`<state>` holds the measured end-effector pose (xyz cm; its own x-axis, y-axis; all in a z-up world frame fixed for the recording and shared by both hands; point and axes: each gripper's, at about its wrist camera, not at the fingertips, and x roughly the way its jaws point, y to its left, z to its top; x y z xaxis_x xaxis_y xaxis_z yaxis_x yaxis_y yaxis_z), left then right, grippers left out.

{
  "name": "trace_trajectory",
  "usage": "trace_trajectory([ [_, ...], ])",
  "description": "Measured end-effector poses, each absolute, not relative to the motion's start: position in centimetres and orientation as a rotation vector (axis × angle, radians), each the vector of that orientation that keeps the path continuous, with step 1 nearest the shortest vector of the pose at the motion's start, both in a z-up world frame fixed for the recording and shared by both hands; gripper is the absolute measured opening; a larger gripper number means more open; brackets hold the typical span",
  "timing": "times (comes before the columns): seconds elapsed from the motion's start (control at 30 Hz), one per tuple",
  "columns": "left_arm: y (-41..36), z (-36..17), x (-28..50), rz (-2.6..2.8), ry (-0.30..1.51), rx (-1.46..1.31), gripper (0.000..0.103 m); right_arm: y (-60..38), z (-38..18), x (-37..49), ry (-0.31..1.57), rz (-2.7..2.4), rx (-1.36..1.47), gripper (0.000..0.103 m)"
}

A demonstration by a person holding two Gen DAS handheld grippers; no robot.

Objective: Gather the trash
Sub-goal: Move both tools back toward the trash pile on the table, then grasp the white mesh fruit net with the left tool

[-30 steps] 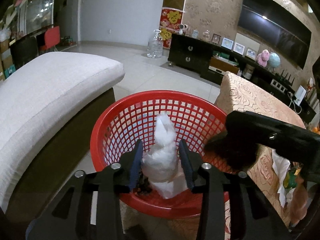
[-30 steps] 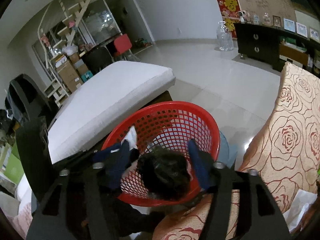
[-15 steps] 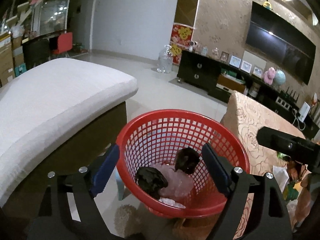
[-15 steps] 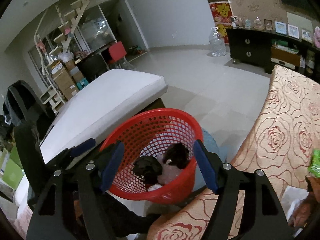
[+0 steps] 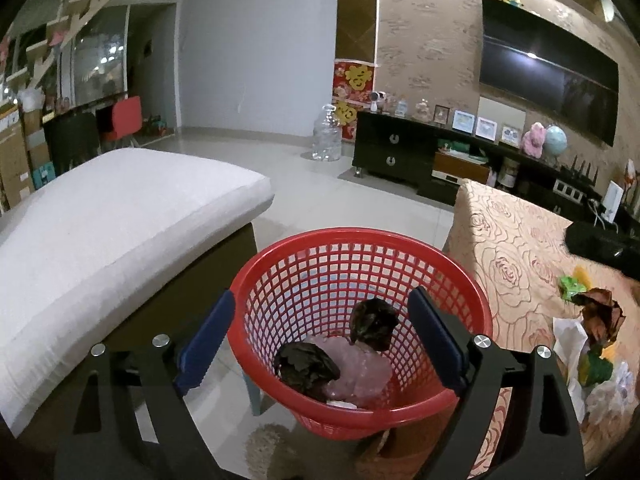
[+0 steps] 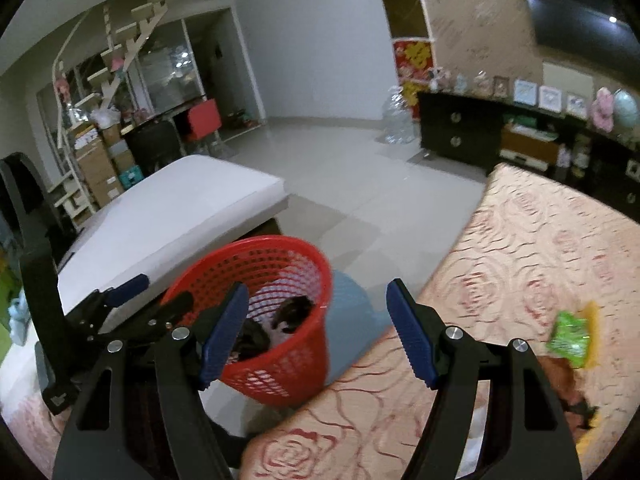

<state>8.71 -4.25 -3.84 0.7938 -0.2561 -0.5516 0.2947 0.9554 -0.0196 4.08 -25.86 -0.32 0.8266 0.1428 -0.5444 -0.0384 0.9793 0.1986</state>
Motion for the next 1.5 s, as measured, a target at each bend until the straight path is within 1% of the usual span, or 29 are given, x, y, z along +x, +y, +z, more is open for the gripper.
trace_trajectory([
  [0.37, -5.3, -3.9, 8.1, -0.326, 0.576, 0.077, 0.085, -29.8, 0.5, -0.7, 0.534, -0.086, 0.104, 0.071],
  [0.77, -6.4, -4.0, 6.9, -0.371, 0.563, 0.095, 0.085, -36.5, -1.7, -8.3, 0.541, -0.282, 0.229, 0.071],
  [1.2, -10.0, -4.5, 4.9, -0.447, 0.556, 0.154, 0.085, -40.8, -4.3, -11.2, 0.573, -0.384, 0.313, 0.071],
  [1.5, -14.2, -5.9, 1.8, -0.597, 0.614, 0.189, 0.085, -43.1, -5.5, -12.1, 0.570, -0.423, 0.368, 0.071],
])
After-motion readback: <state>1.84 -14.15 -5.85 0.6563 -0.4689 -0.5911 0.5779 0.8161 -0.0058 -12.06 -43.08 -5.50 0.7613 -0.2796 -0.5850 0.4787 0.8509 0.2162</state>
